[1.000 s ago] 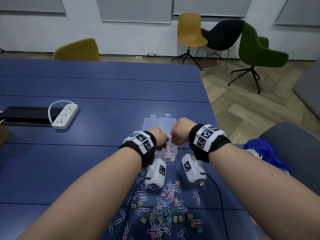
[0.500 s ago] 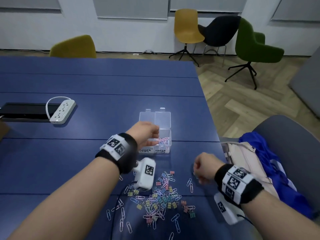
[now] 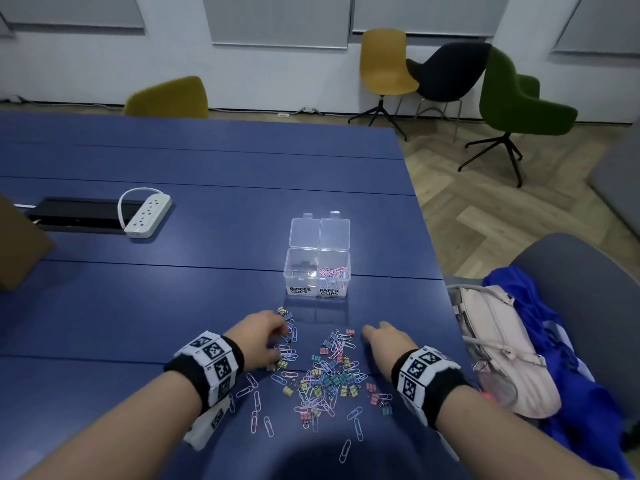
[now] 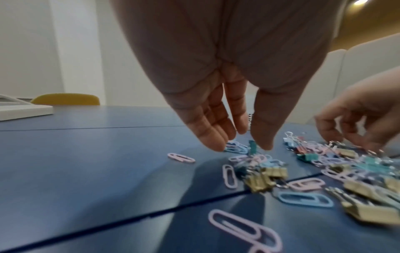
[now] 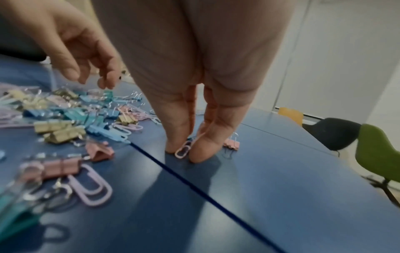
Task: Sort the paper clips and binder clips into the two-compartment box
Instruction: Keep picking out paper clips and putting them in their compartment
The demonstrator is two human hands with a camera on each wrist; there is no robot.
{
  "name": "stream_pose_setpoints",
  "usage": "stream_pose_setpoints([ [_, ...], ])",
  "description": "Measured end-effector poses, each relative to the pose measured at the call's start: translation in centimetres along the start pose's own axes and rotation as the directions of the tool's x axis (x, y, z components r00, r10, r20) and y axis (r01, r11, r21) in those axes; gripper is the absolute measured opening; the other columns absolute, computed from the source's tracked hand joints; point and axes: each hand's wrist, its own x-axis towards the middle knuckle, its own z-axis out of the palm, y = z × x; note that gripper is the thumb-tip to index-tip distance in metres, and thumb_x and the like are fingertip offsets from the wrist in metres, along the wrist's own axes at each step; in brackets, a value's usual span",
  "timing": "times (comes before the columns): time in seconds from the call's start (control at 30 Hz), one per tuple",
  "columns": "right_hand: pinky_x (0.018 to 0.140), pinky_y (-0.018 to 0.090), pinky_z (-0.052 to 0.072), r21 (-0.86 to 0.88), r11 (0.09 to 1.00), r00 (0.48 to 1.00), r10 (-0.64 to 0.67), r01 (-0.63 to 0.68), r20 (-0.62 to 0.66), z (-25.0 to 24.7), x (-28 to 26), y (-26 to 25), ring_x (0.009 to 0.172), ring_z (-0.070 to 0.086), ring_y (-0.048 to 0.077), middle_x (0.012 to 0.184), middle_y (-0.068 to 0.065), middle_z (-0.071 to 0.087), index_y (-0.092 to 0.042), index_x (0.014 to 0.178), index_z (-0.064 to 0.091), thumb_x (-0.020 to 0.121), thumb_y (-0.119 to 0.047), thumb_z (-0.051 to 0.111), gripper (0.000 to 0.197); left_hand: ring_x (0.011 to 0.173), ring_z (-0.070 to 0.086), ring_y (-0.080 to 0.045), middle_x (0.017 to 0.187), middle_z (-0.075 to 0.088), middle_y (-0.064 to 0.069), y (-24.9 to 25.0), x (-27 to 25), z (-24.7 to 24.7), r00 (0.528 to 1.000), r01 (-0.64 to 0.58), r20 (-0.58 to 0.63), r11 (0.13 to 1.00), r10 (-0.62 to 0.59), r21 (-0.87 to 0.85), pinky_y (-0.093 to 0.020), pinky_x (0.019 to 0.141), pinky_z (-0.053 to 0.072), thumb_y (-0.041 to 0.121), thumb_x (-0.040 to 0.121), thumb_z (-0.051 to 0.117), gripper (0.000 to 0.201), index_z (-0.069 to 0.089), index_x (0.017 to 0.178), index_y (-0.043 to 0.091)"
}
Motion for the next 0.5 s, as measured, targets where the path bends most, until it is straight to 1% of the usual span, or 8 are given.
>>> stream_pose_setpoints([
  [0.07, 0.090, 0.042, 0.046, -0.035, 0.997, 0.996, -0.069, 0.071, 0.048, -0.3, 0.0, -0.5, 0.109, 0.055, 0.038, 0.110, 0.015, 0.044, -0.007, 0.119, 0.049, 0.087, 0.006, 0.043, 0.035, 0.105, 0.055, -0.014, 0.114, 0.052, 0.003, 0.6, 0.0, 0.8, 0.999, -0.032, -0.002, 0.999, 0.032, 0.006, -0.022, 0.090, 0.045, 0.009, 0.079, 0.060, 0.038, 0.058, 0.116, 0.018],
  [0.13, 0.080, 0.038, 0.045, -0.061, 0.988, 0.988, -0.137, 0.141, 0.071, -0.2, -0.1, -0.7, 0.096, 0.056, 0.032, 0.088, 0.005, 0.037, -0.013, 0.092, 0.054, 0.085, 0.005, 0.048, 0.020, 0.108, 0.054, -0.018, 0.117, 0.051, 0.000, 1.1, 0.0, 1.4, 0.999, -0.040, -0.014, 0.999, 0.040, -0.012, -0.025, 0.093, 0.046, 0.005, 0.078, 0.055, 0.040, 0.057, 0.116, 0.017],
  [0.17, 0.075, 0.034, 0.041, -0.035, 0.989, 0.988, -0.143, 0.146, 0.063, -0.2, -0.1, -0.6, 0.088, 0.052, 0.027, 0.082, 0.001, 0.034, -0.018, 0.077, 0.048, 0.083, 0.006, 0.050, 0.025, 0.105, 0.054, -0.018, 0.116, 0.052, -0.001, 1.3, 0.0, 1.5, 0.999, -0.040, -0.030, 0.999, 0.039, -0.027, -0.025, 0.091, 0.046, 0.006, 0.078, 0.054, 0.038, 0.055, 0.114, 0.017],
  [0.2, 0.073, 0.030, 0.037, 0.003, 0.990, 0.989, -0.144, 0.144, 0.039, 0.0, -0.1, -0.4, 0.085, 0.048, 0.024, 0.081, -0.001, 0.036, -0.020, 0.072, 0.042, 0.081, 0.006, 0.051, 0.029, 0.101, 0.054, -0.018, 0.115, 0.052, -0.002, 1.5, 0.0, 1.7, 0.998, -0.034, -0.057, 0.998, 0.032, -0.045, -0.025, 0.088, 0.046, 0.008, 0.079, 0.054, 0.035, 0.053, 0.112, 0.016],
  [0.27, 0.074, 0.028, 0.039, 0.101, 0.990, 0.995, -0.096, 0.098, -0.032, 0.3, -0.1, 0.4, 0.088, 0.050, 0.024, 0.091, 0.003, 0.048, -0.017, 0.080, 0.044, 0.081, 0.004, 0.049, 0.022, 0.094, 0.052, -0.018, 0.111, 0.053, -0.003, 1.7, -0.1, 1.9, 0.993, 0.002, -0.119, 0.998, -0.009, -0.062, -0.026, 0.082, 0.044, 0.013, 0.080, 0.055, 0.029, 0.048, 0.109, 0.015],
  [0.37, 0.078, 0.030, 0.045, 0.198, 0.978, 0.994, 0.081, -0.064, -0.079, 0.7, -0.6, 0.7, 0.101, 0.059, 0.029, 0.108, 0.011, 0.061, -0.014, 0.089, 0.048, 0.088, -0.018, 0.055, 0.008, 0.093, 0.052, -0.020, 0.109, 0.054, -0.004, 1.8, 0.1, 2.6, 0.991, 0.082, -0.105, 0.996, -0.084, -0.022, -0.029, 0.083, 0.046, 0.020, 0.081, 0.058, 0.028, 0.047, 0.106, 0.015],
  [0.43, 0.078, 0.031, 0.046, 0.178, 0.975, 0.989, 0.142, -0.131, -0.046, 1.1, -0.6, 0.1, 0.104, 0.060, 0.029, 0.113, 0.012, 0.062, -0.010, 0.102, 0.054, 0.090, -0.031, 0.055, 0.024, 0.095, 0.052, -0.021, 0.111, 0.054, -0.005, 2.1, 0.3, 3.1, 0.991, 0.095, -0.092, 0.995, -0.093, 0.018, -0.030, 0.084, 0.045, 0.017, 0.083, 0.057, 0.026, 0.049, 0.107, 0.014],
  [0.5, 0.082, 0.032, 0.048, 0.158, 0.977, 0.986, 0.156, -0.146, -0.054, 1.3, -0.3, -0.6, 0.105, 0.061, 0.029, 0.114, 0.012, 0.063, -0.009, 0.111, 0.056, 0.090, -0.032, 0.056, 0.031, 0.101, 0.054, -0.025, 0.114, 0.055, -0.007, 2.4, 0.6, 3.7, 0.991, 0.101, -0.089, 0.994, -0.097, 0.039, -0.031, 0.086, 0.044, 0.011, 0.083, 0.056, 0.022, 0.051, 0.105, 0.012],
])
